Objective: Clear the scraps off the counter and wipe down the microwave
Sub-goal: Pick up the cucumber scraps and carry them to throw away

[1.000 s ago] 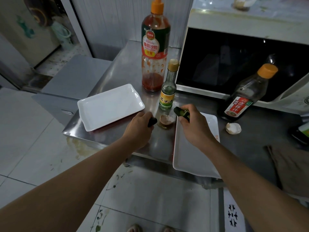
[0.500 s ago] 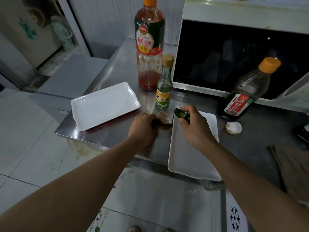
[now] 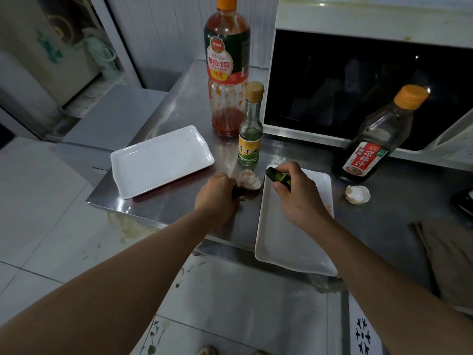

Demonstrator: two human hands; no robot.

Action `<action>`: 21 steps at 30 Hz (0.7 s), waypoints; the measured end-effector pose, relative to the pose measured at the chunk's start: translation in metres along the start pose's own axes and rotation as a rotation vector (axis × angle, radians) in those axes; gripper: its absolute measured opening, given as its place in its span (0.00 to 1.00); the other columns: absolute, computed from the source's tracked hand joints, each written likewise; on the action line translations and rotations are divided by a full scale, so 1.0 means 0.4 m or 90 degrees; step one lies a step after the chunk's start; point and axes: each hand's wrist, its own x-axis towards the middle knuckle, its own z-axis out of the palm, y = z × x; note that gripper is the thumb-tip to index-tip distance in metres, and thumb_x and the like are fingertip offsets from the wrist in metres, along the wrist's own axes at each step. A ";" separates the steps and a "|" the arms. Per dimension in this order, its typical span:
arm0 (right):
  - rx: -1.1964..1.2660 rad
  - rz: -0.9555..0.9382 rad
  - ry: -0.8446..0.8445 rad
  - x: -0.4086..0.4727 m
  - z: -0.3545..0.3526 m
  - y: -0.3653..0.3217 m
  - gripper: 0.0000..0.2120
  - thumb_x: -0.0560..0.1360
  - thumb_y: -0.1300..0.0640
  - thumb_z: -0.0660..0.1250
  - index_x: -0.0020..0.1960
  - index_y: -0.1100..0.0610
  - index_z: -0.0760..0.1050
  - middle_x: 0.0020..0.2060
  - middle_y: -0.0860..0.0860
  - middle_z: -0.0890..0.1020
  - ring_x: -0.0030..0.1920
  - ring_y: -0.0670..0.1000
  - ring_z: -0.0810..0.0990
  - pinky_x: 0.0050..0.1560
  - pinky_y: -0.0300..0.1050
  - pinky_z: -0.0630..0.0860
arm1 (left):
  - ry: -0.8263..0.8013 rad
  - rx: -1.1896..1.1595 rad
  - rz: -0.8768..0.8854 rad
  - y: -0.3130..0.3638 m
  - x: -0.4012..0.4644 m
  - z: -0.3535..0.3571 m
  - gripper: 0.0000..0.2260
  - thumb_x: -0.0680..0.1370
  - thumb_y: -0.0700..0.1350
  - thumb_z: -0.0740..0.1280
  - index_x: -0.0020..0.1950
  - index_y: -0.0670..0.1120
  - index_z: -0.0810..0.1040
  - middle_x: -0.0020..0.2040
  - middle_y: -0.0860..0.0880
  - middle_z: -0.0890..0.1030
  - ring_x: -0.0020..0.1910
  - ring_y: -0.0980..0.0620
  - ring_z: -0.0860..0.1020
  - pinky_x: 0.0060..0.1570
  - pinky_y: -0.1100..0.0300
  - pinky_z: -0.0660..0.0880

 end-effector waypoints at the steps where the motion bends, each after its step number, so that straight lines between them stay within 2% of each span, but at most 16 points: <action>1: 0.002 -0.001 -0.002 -0.002 -0.001 -0.001 0.14 0.78 0.61 0.62 0.63 0.56 0.68 0.57 0.55 0.76 0.54 0.53 0.75 0.46 0.39 0.65 | -0.004 0.012 -0.001 -0.002 -0.002 0.000 0.07 0.75 0.43 0.68 0.51 0.44 0.78 0.51 0.45 0.74 0.48 0.47 0.74 0.41 0.57 0.69; 7: 0.002 -0.007 -0.003 -0.015 -0.005 -0.010 0.14 0.78 0.61 0.61 0.64 0.57 0.68 0.56 0.56 0.76 0.54 0.55 0.75 0.46 0.40 0.65 | -0.019 0.017 -0.009 0.000 -0.013 0.000 0.08 0.76 0.43 0.67 0.53 0.44 0.78 0.53 0.45 0.74 0.50 0.44 0.75 0.48 0.52 0.75; 11: -0.005 -0.012 -0.007 -0.020 -0.004 -0.011 0.14 0.78 0.61 0.61 0.63 0.57 0.68 0.57 0.56 0.76 0.55 0.55 0.75 0.47 0.40 0.66 | -0.020 0.024 -0.011 0.004 -0.018 0.004 0.07 0.76 0.43 0.66 0.52 0.43 0.78 0.53 0.45 0.74 0.50 0.45 0.75 0.44 0.55 0.72; 16: -0.013 -0.014 -0.010 -0.024 -0.002 -0.011 0.14 0.78 0.61 0.62 0.64 0.57 0.67 0.57 0.55 0.76 0.56 0.54 0.75 0.49 0.39 0.66 | -0.002 -0.031 -0.046 -0.007 -0.033 -0.007 0.08 0.76 0.43 0.66 0.55 0.44 0.78 0.51 0.43 0.79 0.50 0.44 0.77 0.46 0.53 0.75; 21: -0.005 -0.015 -0.006 -0.021 -0.009 -0.020 0.14 0.78 0.61 0.62 0.63 0.56 0.68 0.57 0.55 0.76 0.56 0.54 0.75 0.49 0.39 0.65 | 0.025 -0.078 -0.027 0.004 -0.039 -0.038 0.05 0.75 0.42 0.68 0.49 0.43 0.78 0.46 0.43 0.81 0.45 0.45 0.76 0.40 0.55 0.71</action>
